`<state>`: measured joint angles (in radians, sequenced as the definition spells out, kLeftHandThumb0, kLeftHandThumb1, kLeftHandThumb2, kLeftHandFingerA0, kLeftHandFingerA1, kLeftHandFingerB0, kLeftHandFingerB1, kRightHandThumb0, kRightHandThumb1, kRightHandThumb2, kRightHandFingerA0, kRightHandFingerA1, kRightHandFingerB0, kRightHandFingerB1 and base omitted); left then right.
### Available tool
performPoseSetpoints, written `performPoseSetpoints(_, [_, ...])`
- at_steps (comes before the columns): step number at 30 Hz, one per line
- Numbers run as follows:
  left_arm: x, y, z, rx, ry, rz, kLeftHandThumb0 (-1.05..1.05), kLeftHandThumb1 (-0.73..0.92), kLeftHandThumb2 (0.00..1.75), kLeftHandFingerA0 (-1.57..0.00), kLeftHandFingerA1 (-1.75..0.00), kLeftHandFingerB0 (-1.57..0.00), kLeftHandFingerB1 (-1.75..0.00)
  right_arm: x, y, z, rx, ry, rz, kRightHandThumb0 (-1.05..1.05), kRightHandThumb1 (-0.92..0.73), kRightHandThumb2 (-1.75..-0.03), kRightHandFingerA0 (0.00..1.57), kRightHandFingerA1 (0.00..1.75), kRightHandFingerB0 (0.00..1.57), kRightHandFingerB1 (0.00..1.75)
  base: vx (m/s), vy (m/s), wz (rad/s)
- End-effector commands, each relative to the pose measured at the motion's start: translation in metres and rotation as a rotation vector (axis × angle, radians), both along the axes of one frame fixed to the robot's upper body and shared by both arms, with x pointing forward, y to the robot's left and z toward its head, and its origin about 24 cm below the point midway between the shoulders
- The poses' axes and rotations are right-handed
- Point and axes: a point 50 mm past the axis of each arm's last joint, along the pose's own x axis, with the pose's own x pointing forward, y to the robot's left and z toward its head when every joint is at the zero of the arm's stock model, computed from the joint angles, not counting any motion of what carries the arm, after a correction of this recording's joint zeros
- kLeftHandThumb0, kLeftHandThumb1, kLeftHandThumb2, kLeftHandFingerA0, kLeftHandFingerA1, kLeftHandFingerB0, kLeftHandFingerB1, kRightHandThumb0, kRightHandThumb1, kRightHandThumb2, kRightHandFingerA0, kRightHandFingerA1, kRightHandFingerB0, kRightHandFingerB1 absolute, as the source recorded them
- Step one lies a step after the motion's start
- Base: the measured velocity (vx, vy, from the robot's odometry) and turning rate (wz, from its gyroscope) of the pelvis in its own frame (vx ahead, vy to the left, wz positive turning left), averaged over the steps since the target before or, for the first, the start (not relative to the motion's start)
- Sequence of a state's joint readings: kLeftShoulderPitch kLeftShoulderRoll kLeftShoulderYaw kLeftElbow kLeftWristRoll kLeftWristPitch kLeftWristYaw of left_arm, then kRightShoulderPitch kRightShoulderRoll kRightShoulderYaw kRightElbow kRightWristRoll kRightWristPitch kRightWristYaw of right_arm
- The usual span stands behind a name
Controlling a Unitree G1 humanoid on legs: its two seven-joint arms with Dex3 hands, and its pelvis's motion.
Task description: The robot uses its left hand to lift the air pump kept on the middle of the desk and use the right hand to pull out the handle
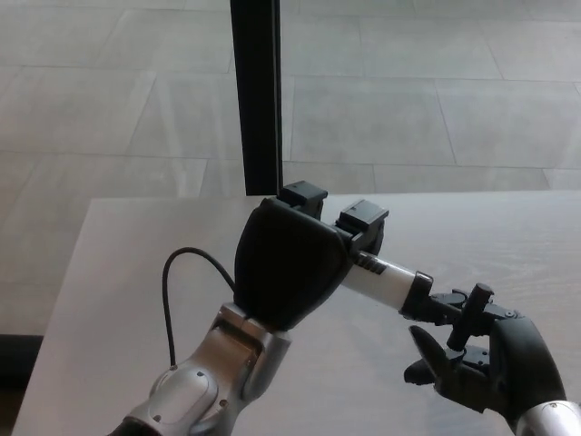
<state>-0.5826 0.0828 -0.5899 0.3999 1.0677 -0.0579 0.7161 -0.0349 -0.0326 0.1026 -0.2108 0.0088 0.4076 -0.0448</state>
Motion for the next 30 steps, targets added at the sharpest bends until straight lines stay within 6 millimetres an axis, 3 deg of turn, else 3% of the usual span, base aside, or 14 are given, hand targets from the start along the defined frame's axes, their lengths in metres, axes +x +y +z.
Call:
performPoseSetpoints(1, [0.004, 0.005, 0.006, -0.040, -0.004, 0.007, -0.20, 0.35, 1.22, -0.99, -1.75, -0.81, -1.44, 0.001, -0.002, 0.001, 0.055, -0.038, -0.007, -0.28, -0.67, -0.89, 1.06, 1.52, 0.90, 0.97, 0.00, 0.000, 0.00])
performPoseSetpoints(3, [0.004, 0.006, 0.006, -0.027, -0.007, 0.013, -0.22, 0.35, 1.23, -0.99, -1.75, -0.82, -1.37, 0.001, -0.003, 0.002, 0.078, -0.042, -0.026, -0.22, -0.63, -1.01, 1.01, 1.65, 0.84, 1.15, 0.00, 0.000, 0.00])
performPoseSetpoints(5, [0.004, 0.008, 0.005, -0.013, -0.014, 0.022, -0.24, 0.36, 1.20, -1.00, -1.75, -0.83, -1.39, 0.002, -0.003, 0.004, 0.094, -0.056, -0.052, -0.32, -0.56, -1.12, 1.24, 1.35, 0.86, 1.10, 0.00, 0.000, 0.00])
performPoseSetpoints(8, [0.004, 0.010, 0.004, -0.012, -0.012, 0.028, -0.24, 0.37, 1.21, -1.00, -1.75, -0.83, -1.38, 0.003, -0.004, 0.006, 0.112, -0.073, -0.084, -0.34, -0.57, -1.13, 1.25, 1.36, 0.87, 1.12, 0.00, 0.000, 0.00])
performPoseSetpoints(9, [0.004, 0.012, 0.002, 0.004, -0.002, 0.035, -0.31, 0.40, 1.16, -1.30, -1.42, -0.97, -1.17, 0.005, -0.005, 0.010, 0.109, -0.080, -0.099, -0.27, -0.57, -1.14, 1.04, 1.75, 0.78, 1.42, 0.00, 0.000, 0.00])
performPoseSetpoints(11, [0.004, 0.013, 0.001, 0.004, -0.004, 0.034, -0.20, 0.37, 1.25, -1.04, -1.75, -0.86, -1.34, 0.005, -0.005, 0.011, 0.104, -0.087, -0.100, -0.25, -0.56, -1.17, 1.06, 1.75, 0.80, 1.41, 0.00, 0.000, 0.00])
performPoseSetpoints(14, [0.004, 0.014, -0.001, 0.028, -0.005, 0.044, -0.26, 0.36, 1.20, -1.01, -1.75, -0.87, -1.25, 0.006, -0.007, 0.014, 0.100, -0.093, -0.099, -0.23, -0.55, -1.15, 1.04, 1.75, 0.81, 1.40, 0.00, 0.000, 0.00])
performPoseSetpoints(15, [0.004, 0.015, -0.002, 0.041, 0.002, 0.051, -0.26, 0.37, 1.19, -1.01, -1.75, -0.88, -1.21, 0.006, -0.007, 0.016, 0.090, -0.093, -0.104, -0.32, -0.55, -1.16, 1.25, 1.38, 0.90, 1.16, 0.00, 0.000, 0.00])
performPoseSetpoints(16, [0.004, 0.015, -0.002, 0.042, 0.004, 0.049, -0.25, 0.35, 1.20, -1.01, -1.75, -0.87, -1.22, 0.006, -0.007, 0.017, 0.086, -0.095, -0.108, -0.31, -0.55, -1.16, 1.25, 1.38, 0.91, 1.16, 0.00, 0.000, 0.00])
performPoseSetpoints(17, [0.004, 0.016, -0.002, 0.046, 0.001, 0.052, -0.27, 0.35, 1.21, -1.02, -1.74, -0.87, -1.23, 0.006, -0.008, 0.018, 0.085, -0.096, -0.108, -0.25, -0.55, -1.08, 1.01, 1.75, 0.81, 1.36, 0.00, 0.000, 0.00])
performPoseSetpoints(25, [0.002, 0.018, -0.008, 0.062, 0.001, 0.047, -0.21, 0.33, 1.19, -1.03, -1.73, -0.91, -1.23, 0.007, -0.005, 0.022, 0.078, -0.090, -0.099, -0.22, -0.52, -1.12, 1.00, 1.75, 0.84, 1.33, 0.00, 0.000, 0.00])
performPoseSetpoints(26, [0.002, 0.018, -0.011, 0.063, 0.003, 0.047, -0.28, 0.35, 1.13, -1.29, -1.41, -0.95, -1.10, 0.007, -0.005, 0.023, 0.083, -0.092, -0.093, -0.21, -0.52, -1.12, 0.98, 1.75, 0.84, 1.33, 0.00, 0.000, 0.00])
performPoseSetpoints(29, [0.002, 0.022, -0.014, 0.074, -0.004, 0.057, -0.28, 0.36, 1.13, -1.29, -1.39, -0.94, -1.03, 0.009, -0.004, 0.025, 0.080, -0.092, -0.081, -0.23, -0.54, -1.05, 0.98, 1.75, 0.84, 1.31, 0.00, 0.000, 0.00])
performPoseSetpoints(30, [0.001, 0.022, -0.015, 0.081, 0.005, 0.061, -0.25, 0.29, 1.18, -1.13, -1.68, -0.94, -1.16, 0.009, -0.004, 0.026, 0.081, -0.093, -0.081, -0.23, -0.54, -1.05, 0.98, 1.75, 0.84, 1.30, 0.00, 0.000, 0.00])
